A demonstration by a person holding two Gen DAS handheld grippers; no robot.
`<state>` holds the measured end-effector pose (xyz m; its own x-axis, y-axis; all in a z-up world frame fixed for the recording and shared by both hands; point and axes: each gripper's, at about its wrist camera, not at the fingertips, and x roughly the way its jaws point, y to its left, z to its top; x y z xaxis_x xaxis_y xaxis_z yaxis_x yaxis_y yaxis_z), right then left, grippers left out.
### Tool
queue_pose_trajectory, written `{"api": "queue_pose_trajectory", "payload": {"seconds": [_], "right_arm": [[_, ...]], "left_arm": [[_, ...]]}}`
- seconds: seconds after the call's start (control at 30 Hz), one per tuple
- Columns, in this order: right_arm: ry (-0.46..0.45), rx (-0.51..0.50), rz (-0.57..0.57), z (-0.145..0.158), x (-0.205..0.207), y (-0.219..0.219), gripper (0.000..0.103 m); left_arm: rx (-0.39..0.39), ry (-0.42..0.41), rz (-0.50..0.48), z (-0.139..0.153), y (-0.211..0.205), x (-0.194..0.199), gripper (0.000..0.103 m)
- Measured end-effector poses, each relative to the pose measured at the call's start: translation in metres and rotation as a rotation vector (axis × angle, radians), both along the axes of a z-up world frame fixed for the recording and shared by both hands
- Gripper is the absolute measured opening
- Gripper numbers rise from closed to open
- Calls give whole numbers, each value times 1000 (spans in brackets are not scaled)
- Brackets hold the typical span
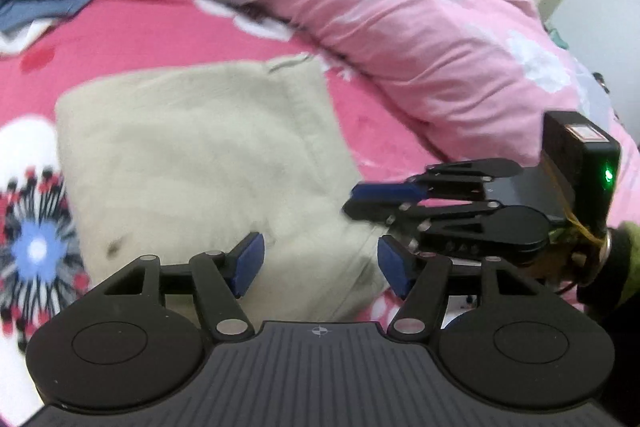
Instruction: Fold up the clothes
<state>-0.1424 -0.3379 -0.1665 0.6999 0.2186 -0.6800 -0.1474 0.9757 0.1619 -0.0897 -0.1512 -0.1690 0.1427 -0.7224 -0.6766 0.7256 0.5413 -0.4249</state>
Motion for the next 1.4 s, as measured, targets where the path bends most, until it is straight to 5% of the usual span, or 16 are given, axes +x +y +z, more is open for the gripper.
{"api": "queue_pose_trajectory", "payload": {"seconds": [0.23,0.37,0.5,0.8,0.97,1.2,1.4], "right_arm": [[-23,10,-60,29,13,-3,18],[11,-21,-38,-2,-4,2,17],[35,43,-83,5,3,-6,16],[-80,-86,-88,41,77,7,18],[-34,-162,-66,5,118,4,12],[-40,-1,-133,37,120,-1,15],[16,-20,-123,-1,131,-2,12]], "left_arm": [[-4,29,34,3,25,-3,63],[5,29,24,0,27,-7,63],[18,10,35,-1,26,-12,64],[87,29,48,5,19,-11,66],[84,33,46,7,20,-13,69],[85,30,37,3,20,-14,74],[109,85,65,6,14,-6,74]]}}
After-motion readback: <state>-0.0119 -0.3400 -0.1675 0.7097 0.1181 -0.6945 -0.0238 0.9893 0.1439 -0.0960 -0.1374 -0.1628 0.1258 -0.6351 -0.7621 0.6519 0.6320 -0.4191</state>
